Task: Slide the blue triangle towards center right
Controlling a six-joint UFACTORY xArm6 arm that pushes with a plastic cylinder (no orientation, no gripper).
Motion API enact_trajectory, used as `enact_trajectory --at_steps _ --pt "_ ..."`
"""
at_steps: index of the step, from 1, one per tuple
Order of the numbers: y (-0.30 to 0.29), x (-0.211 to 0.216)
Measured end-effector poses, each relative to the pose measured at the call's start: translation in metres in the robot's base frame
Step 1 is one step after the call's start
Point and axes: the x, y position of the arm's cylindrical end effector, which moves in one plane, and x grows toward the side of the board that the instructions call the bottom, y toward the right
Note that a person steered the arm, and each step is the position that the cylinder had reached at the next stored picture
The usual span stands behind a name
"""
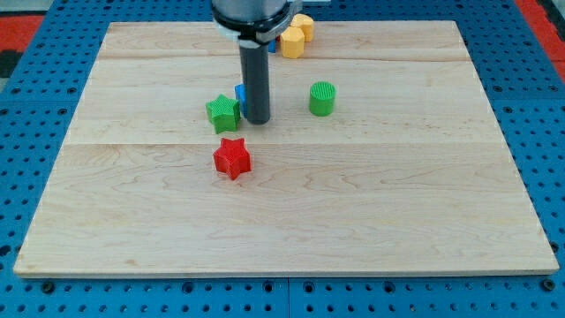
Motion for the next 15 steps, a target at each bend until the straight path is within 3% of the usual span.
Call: enact_trajectory --at_steps 1,2,3,6,12,15 --pt "-0.037 0.005" --pt "-0.07 -0.017" --pt "-0.074 -0.028" --pt "-0.044 0.006" --pt "-0.048 -0.197" --pt "0.012 -0.201"
